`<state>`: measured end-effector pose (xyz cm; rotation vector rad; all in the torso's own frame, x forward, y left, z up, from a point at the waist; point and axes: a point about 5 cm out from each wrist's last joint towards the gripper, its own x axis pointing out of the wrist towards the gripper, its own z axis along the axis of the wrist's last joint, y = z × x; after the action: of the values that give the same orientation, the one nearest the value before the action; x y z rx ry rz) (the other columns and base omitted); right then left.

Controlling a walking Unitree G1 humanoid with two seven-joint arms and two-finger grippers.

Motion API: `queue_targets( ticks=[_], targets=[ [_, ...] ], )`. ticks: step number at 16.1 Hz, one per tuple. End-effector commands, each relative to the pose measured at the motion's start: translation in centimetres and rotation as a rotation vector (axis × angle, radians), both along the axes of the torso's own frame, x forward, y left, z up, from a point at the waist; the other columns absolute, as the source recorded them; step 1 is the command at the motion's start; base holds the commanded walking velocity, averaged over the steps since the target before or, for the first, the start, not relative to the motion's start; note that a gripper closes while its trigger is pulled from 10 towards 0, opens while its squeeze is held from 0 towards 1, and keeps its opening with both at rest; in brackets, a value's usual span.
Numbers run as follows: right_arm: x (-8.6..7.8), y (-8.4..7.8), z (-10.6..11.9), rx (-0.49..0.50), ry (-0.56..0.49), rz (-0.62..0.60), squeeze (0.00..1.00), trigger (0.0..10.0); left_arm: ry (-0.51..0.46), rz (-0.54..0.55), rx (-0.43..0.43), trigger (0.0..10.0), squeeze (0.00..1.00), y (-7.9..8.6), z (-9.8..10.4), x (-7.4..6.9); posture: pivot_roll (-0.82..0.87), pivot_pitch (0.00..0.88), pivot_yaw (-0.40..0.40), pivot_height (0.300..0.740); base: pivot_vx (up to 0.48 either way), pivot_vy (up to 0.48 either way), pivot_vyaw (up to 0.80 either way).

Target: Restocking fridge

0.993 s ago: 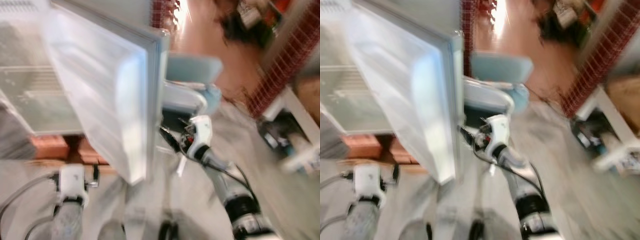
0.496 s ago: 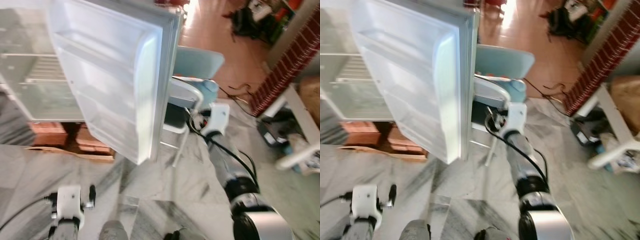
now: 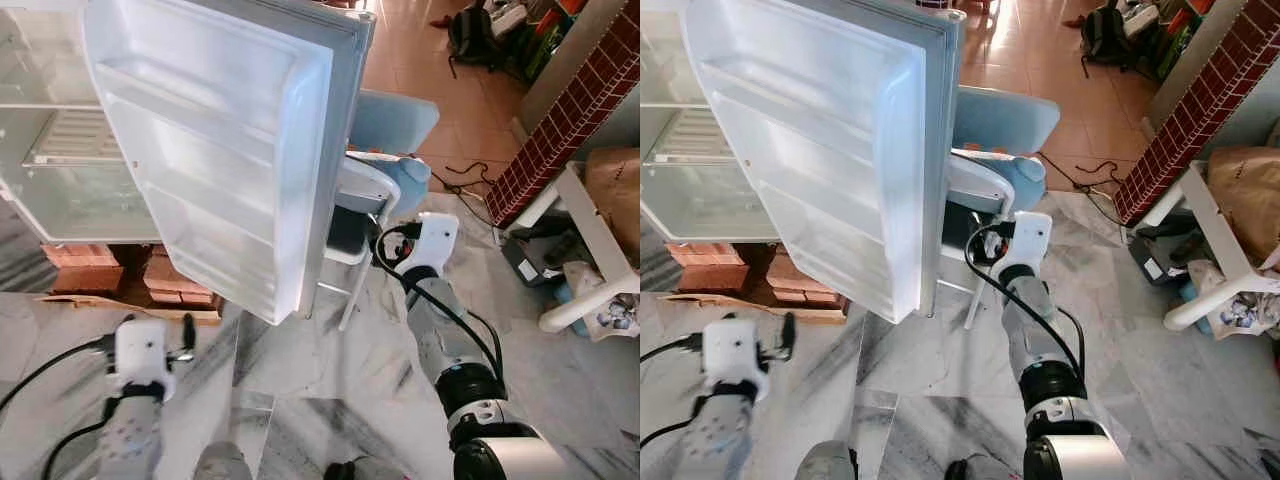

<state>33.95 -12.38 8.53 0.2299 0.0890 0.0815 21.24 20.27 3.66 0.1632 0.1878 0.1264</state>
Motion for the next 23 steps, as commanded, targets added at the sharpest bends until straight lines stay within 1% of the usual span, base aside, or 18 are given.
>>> queue_targets(
  ticks=[1,2,4,5,6,7,9,10,11,12,13,14,15,17,19,20,21,23],
  targets=[
    [0.1,-0.3,-0.2,0.018,0.020,-0.036,0.00,10.0,0.019,-0.023,-0.002,10.0,0.00,-0.9,-0.3,0.0,0.19,0.090,-0.092,0.740,0.000,0.000,0.00],
    [0.9,0.5,-0.1,0.028,0.060,-0.056,0.00,10.0,0.023,-0.040,-0.012,10.0,0.00,-1.6,-0.4,0.3,0.19,0.090,-0.098,0.740,0.000,0.000,0.00],
    [2.0,2.0,1.1,-0.005,0.051,-0.038,0.00,10.0,0.024,-0.047,-0.014,10.0,0.00,-2.0,-0.4,0.4,0.20,0.087,-0.102,0.740,0.000,0.000,0.00],
    [3.4,4.3,3.5,-0.023,0.017,0.010,0.00,10.0,0.019,-0.036,-0.015,10.0,0.00,-2.1,-0.2,0.7,0.23,0.091,-0.124,0.740,0.000,0.000,0.00],
    [3.7,4.9,4.1,-0.020,0.009,0.029,0.00,10.0,0.019,-0.031,-0.014,10.0,0.00,-2.1,-0.2,0.7,0.24,0.092,-0.129,0.740,0.000,0.000,0.00],
    [4.0,6.2,5.3,0.017,-0.020,0.086,0.00,10.0,0.019,-0.015,-0.011,10.0,0.00,-2.0,-0.2,0.5,0.25,0.093,-0.139,0.740,0.000,0.000,0.00],
    [3.7,7.2,5.9,0.050,-0.073,0.181,0.00,10.0,-0.010,-0.013,-0.025,10.0,0.00,-2.2,0.2,0.0,0.26,0.097,-0.143,0.740,0.000,0.000,0.00],
    [3.6,7.1,5.7,0.047,-0.079,0.192,0.00,10.0,-0.014,-0.017,-0.027,10.0,0.00,-2.3,0.3,0.0,0.26,0.097,-0.143,0.740,0.000,0.000,0.00],
    [2.5,5.6,3.6,-0.017,-0.078,0.208,0.00,10.0,-0.012,-0.038,-0.028,10.0,0.00,-2.4,0.3,0.0,0.25,0.098,-0.132,0.740,0.000,0.000,0.00],
    [2.2,5.2,3.1,-0.030,-0.075,0.205,0.00,10.0,-0.013,-0.047,-0.027,10.0,0.00,-2.5,0.3,0.0,0.24,0.098,-0.130,0.740,0.000,0.000,0.00],
    [1.2,3.4,1.5,-0.070,-0.053,0.172,0.00,10.0,-0.018,-0.068,-0.024,10.0,0.00,-2.4,0.5,0.2,0.22,0.094,-0.107,0.740,0.000,0.000,0.00],
    [0.7,2.5,0.9,-0.083,-0.044,0.159,0.00,10.0,-0.018,-0.070,-0.022,10.0,0.00,-2.4,0.6,0.3,0.22,0.094,-0.107,0.740,0.000,0.000,0.00],
    [-0.3,0.6,0.1,-0.110,-0.036,0.142,0.00,10.0,-0.018,-0.069,-0.024,10.0,0.00,-2.2,0.8,0.4,0.19,0.095,-0.081,0.740,0.000,0.000,0.00],
    [-3.6,-2.7,-1.0,-0.170,-0.038,0.160,0.00,10.0,-0.011,-0.088,-0.011,10.0,0.00,-1.7,0.9,0.2,0.17,0.085,-0.057,0.740,0.000,0.000,0.00],
    [-5.9,-3.3,-1.1,-0.173,-0.050,0.174,0.00,10.0,-0.023,-0.096,-0.002,10.0,0.00,-1.6,1.2,0.3,0.16,0.071,-0.052,0.740,0.000,0.000,0.00],
    [-6.3,-3.4,-1.1,-0.174,-0.057,0.167,0.00,10.0,-0.032,-0.096,0.003,10.0,0.00,-1.6,1.3,0.3,0.16,0.054,-0.055,0.740,0.000,0.000,0.00],
    [-7.6,-4.2,-1.3,-0.160,-0.073,0.082,0.00,10.0,-0.077,-0.077,0.022,10.0,0.00,-1.3,2.0,0.5,0.17,0.036,-0.055,0.740,0.000,0.000,0.00],
    [-8.9,-5.0,-2.1,-0.107,-0.038,-0.056,0.00,10.0,-0.104,-0.096,0.056,10.0,0.00,-0.4,2.6,0.8,0.17,0.014,-0.040,0.740,0.000,0.000,0.00]
  ],
)
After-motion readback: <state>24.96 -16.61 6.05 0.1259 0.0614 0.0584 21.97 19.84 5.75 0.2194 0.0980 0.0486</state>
